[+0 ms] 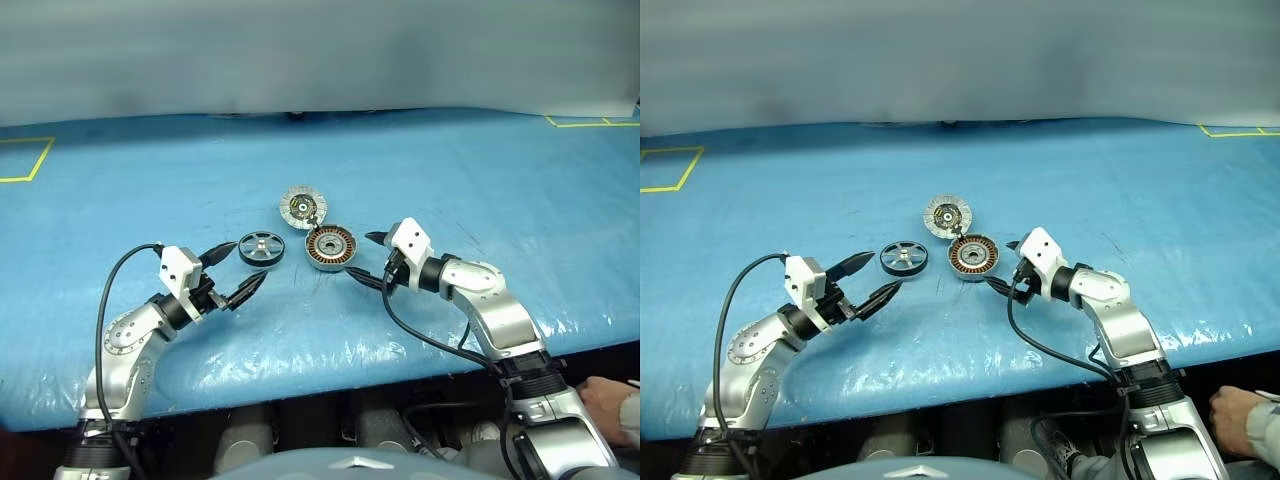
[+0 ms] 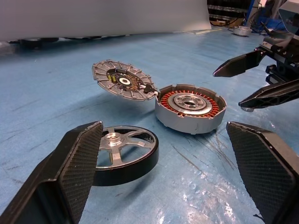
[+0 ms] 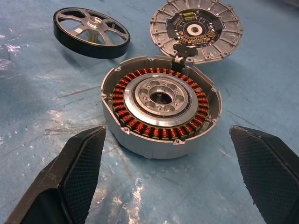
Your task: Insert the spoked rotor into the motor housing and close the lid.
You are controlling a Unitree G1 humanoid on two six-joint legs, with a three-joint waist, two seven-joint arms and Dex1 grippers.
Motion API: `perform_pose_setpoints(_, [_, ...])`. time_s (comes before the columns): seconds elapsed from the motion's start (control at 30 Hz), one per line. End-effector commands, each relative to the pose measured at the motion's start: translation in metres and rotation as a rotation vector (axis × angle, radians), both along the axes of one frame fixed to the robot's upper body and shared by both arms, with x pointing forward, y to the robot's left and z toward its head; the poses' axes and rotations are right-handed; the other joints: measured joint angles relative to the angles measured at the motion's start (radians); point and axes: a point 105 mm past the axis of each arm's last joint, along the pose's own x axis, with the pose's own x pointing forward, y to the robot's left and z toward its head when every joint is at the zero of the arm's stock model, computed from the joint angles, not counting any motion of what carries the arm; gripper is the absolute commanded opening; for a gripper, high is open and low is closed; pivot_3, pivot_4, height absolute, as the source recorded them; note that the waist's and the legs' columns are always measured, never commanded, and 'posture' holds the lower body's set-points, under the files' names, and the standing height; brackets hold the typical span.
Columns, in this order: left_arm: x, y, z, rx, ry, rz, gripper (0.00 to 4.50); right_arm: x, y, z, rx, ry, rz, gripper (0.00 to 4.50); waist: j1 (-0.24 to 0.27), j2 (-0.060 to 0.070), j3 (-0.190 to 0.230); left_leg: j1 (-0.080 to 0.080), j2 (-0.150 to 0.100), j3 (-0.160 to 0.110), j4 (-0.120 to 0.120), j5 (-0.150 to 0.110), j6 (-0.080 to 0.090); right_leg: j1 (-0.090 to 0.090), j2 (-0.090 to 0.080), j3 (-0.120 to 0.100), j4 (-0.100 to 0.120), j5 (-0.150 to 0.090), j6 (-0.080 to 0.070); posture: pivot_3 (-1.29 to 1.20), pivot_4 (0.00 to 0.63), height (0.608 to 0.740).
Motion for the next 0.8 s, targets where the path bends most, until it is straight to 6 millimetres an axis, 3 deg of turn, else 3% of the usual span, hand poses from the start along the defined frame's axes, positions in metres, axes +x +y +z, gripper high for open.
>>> perform_pose_setpoints(0.03, [0.0012, -0.0015, 0.0110, 0.006, -0.056, -0.006, 4.50, 0.0041, -0.0003, 0.0119, -0.003, -0.052, 0.008, 4.44, 0.000, 0.000, 0.000, 0.000, 0.000, 0.000, 0.000, 0.000, 0.000, 0.000, 0.000, 0.000, 0.000, 0.000, 0.000, 0.00, 0.150, 0.740])
perform_pose_setpoints(0.8, [0.0011, -0.0024, 0.0090, 0.006, -0.048, -0.008, 4.50, 0.0043, -0.0007, 0.0088, -0.015, -0.049, 0.013, 4.44, 0.000, 0.000, 0.000, 0.000, 0.000, 0.000, 0.000, 0.000, 0.000, 0.000, 0.000, 0.000, 0.000, 0.000, 0.000, 0.00, 0.150, 0.740])
